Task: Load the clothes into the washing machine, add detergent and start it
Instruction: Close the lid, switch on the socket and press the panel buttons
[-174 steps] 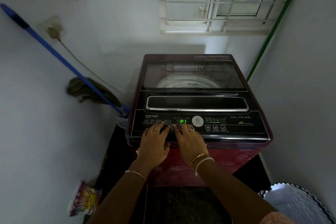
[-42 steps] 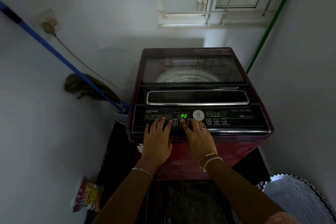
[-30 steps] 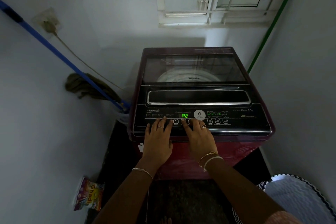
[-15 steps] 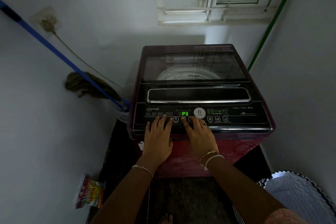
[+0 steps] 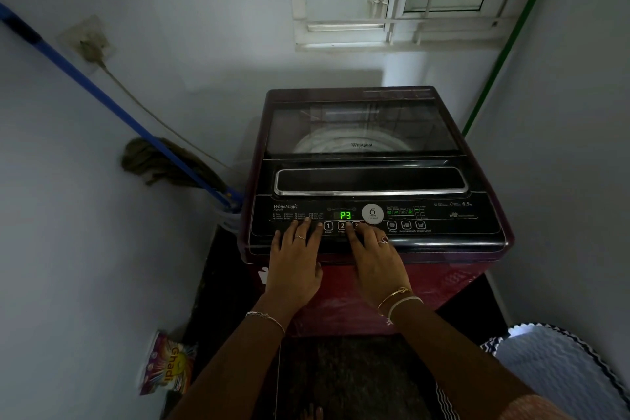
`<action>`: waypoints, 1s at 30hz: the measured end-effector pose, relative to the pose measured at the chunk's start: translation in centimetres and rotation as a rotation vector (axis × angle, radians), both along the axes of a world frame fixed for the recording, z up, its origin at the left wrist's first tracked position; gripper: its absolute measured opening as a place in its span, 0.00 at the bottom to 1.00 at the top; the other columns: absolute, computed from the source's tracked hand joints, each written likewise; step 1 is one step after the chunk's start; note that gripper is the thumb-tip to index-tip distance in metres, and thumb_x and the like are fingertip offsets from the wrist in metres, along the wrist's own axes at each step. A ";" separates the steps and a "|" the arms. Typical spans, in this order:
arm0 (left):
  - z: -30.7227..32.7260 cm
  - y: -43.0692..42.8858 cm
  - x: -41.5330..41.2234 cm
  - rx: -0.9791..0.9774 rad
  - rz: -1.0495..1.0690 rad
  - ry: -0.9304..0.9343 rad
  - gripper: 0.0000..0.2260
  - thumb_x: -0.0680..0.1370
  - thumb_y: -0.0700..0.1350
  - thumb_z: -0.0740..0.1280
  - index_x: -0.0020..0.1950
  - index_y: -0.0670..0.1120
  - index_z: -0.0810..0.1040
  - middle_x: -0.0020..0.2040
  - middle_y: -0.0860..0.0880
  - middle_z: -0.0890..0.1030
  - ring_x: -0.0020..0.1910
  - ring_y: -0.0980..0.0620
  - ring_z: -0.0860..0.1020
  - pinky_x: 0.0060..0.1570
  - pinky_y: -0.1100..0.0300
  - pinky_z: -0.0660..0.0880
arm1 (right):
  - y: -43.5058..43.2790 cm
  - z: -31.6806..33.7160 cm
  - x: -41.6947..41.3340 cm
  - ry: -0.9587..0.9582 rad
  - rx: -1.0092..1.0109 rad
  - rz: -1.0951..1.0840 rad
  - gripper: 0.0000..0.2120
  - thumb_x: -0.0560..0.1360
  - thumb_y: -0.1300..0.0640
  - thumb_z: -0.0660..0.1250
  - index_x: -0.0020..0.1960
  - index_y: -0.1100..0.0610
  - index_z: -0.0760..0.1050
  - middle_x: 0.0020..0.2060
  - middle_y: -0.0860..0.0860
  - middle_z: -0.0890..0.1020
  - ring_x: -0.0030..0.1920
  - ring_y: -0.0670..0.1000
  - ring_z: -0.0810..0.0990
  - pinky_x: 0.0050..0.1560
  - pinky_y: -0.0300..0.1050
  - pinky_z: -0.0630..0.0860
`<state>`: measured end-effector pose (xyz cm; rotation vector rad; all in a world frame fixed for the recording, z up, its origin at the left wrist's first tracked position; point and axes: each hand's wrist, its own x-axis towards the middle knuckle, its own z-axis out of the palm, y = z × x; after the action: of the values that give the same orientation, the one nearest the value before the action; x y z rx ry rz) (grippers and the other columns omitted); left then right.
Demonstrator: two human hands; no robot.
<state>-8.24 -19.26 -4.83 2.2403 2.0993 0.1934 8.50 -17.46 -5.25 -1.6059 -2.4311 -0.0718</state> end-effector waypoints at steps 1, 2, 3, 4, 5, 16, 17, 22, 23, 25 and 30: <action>-0.1 0.0 0.0 -0.002 0.000 0.002 0.32 0.77 0.51 0.61 0.78 0.52 0.51 0.78 0.48 0.53 0.78 0.47 0.49 0.75 0.44 0.51 | -0.1 -0.1 0.2 0.006 -0.007 0.003 0.36 0.62 0.58 0.72 0.69 0.61 0.69 0.59 0.57 0.75 0.57 0.56 0.76 0.55 0.47 0.79; -0.1 0.0 0.0 -0.004 0.000 0.002 0.32 0.77 0.51 0.61 0.78 0.52 0.50 0.78 0.48 0.53 0.78 0.47 0.49 0.75 0.44 0.51 | -0.2 -0.1 0.3 0.011 -0.015 0.005 0.36 0.62 0.57 0.73 0.69 0.61 0.69 0.59 0.57 0.74 0.58 0.56 0.76 0.55 0.47 0.79; -0.1 0.0 0.0 -0.007 -0.002 0.001 0.32 0.78 0.51 0.61 0.78 0.52 0.50 0.79 0.48 0.53 0.78 0.47 0.49 0.75 0.44 0.51 | -0.3 -0.2 0.4 0.018 -0.018 0.002 0.37 0.62 0.57 0.73 0.69 0.62 0.68 0.60 0.57 0.74 0.58 0.56 0.75 0.55 0.47 0.79; -0.2 -0.1 0.0 -0.008 -0.004 0.002 0.32 0.78 0.51 0.61 0.78 0.52 0.50 0.79 0.48 0.52 0.78 0.47 0.49 0.75 0.44 0.50 | -0.5 -0.2 0.4 0.027 -0.018 -0.009 0.37 0.61 0.57 0.73 0.69 0.62 0.69 0.59 0.57 0.74 0.58 0.56 0.75 0.54 0.47 0.79; -0.2 -0.1 0.0 -0.006 -0.004 0.002 0.32 0.78 0.51 0.60 0.78 0.52 0.50 0.79 0.48 0.52 0.78 0.47 0.49 0.75 0.44 0.50 | -0.6 -0.1 0.4 0.034 -0.018 -0.026 0.38 0.61 0.56 0.74 0.69 0.63 0.69 0.59 0.57 0.74 0.58 0.56 0.75 0.53 0.46 0.80; -0.4 0.0 0.3 0.019 0.017 -0.007 0.32 0.77 0.51 0.62 0.78 0.51 0.52 0.78 0.47 0.54 0.78 0.46 0.50 0.75 0.43 0.50 | -0.1 0.4 0.5 -0.058 -0.025 -0.069 0.35 0.61 0.56 0.72 0.67 0.65 0.71 0.57 0.59 0.76 0.54 0.57 0.77 0.50 0.47 0.80; -0.4 0.0 0.4 0.017 0.015 -0.004 0.32 0.77 0.51 0.62 0.78 0.51 0.52 0.78 0.47 0.54 0.78 0.46 0.50 0.75 0.43 0.50 | -0.1 0.4 0.6 -0.066 -0.027 -0.065 0.35 0.62 0.57 0.72 0.67 0.65 0.71 0.57 0.60 0.75 0.55 0.58 0.77 0.50 0.48 0.80; -0.5 0.0 0.7 0.029 0.033 0.005 0.32 0.76 0.51 0.63 0.78 0.50 0.54 0.77 0.46 0.57 0.77 0.45 0.53 0.74 0.41 0.51 | 0.4 0.4 0.8 -0.139 -0.024 -0.039 0.31 0.64 0.58 0.71 0.66 0.65 0.72 0.57 0.61 0.77 0.53 0.58 0.78 0.47 0.48 0.81; -0.5 0.0 0.8 0.039 0.039 0.007 0.32 0.75 0.51 0.64 0.77 0.49 0.56 0.77 0.46 0.58 0.77 0.44 0.54 0.74 0.41 0.51 | 0.5 0.4 0.8 -0.149 -0.021 -0.033 0.31 0.64 0.59 0.71 0.66 0.65 0.72 0.56 0.61 0.77 0.52 0.58 0.79 0.46 0.48 0.81; -0.6 0.1 1.0 0.039 0.046 0.016 0.32 0.75 0.52 0.64 0.77 0.49 0.57 0.77 0.46 0.59 0.76 0.44 0.54 0.74 0.40 0.51 | 0.7 0.5 1.0 -0.162 -0.018 -0.018 0.31 0.65 0.60 0.70 0.66 0.65 0.71 0.56 0.60 0.77 0.51 0.58 0.78 0.44 0.48 0.81; -0.6 0.1 1.3 0.044 0.057 0.038 0.32 0.76 0.52 0.64 0.77 0.49 0.56 0.77 0.45 0.57 0.76 0.44 0.54 0.73 0.39 0.50 | 1.0 0.5 1.2 -0.164 -0.020 0.004 0.31 0.65 0.62 0.70 0.68 0.64 0.70 0.57 0.59 0.76 0.52 0.58 0.78 0.44 0.49 0.81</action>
<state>-6.97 -19.12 -5.41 2.2276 2.2006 0.2037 9.75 -16.45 -4.73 -1.6636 -2.5638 -0.1859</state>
